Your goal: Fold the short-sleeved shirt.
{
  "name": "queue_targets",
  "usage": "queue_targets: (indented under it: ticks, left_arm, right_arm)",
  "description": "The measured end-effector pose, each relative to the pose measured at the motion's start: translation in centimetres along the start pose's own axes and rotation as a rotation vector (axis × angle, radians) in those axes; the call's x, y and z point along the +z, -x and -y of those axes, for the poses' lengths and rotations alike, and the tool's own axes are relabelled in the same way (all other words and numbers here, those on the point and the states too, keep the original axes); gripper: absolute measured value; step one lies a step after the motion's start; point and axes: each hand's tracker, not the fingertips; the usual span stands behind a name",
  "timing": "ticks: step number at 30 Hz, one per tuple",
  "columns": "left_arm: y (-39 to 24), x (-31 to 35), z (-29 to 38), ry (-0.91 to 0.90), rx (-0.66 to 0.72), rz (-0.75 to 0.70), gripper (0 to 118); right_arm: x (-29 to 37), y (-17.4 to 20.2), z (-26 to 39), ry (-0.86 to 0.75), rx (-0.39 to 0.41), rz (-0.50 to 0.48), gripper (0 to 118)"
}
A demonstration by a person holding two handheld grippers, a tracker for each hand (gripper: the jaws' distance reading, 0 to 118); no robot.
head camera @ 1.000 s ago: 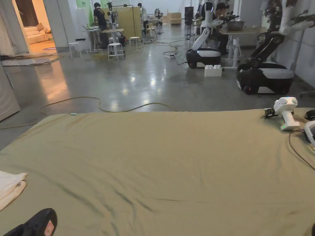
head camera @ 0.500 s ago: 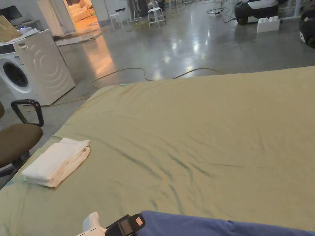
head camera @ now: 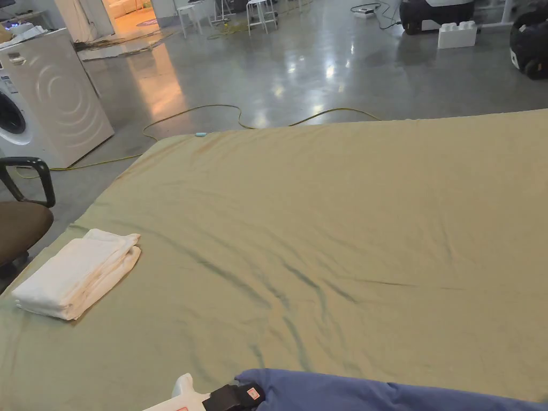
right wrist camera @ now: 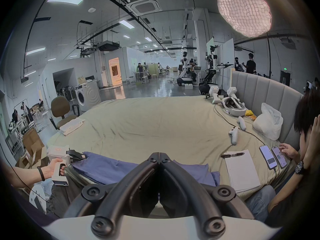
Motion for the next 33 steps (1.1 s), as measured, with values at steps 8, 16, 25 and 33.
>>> queue_targets:
  ticks: [8, 16, 25, 33]
  left_arm:
    - [-2.3, 6.9, -3.1, -0.132, -0.07, -0.041, 7]
    - [-10.0, 12.4, -6.1, -0.203, -0.327, -0.201, 7]
    - [-19.1, -3.9, 8.5, 0.171, -0.548, -0.091, 7]
    - [-19.6, -11.5, 12.7, 0.222, -0.63, -0.147, 55]
  right_arm:
    - [-0.7, -0.6, 0.2, 0.005, -0.044, -0.023, 0]
    - [-0.6, -0.3, 0.9, 0.017, -0.111, -0.081, 0]
    - [1.2, -1.4, 1.2, -0.01, -0.132, -0.057, 0]
    - [4.1, -5.6, 4.6, 0.023, -0.236, 0.018, 0]
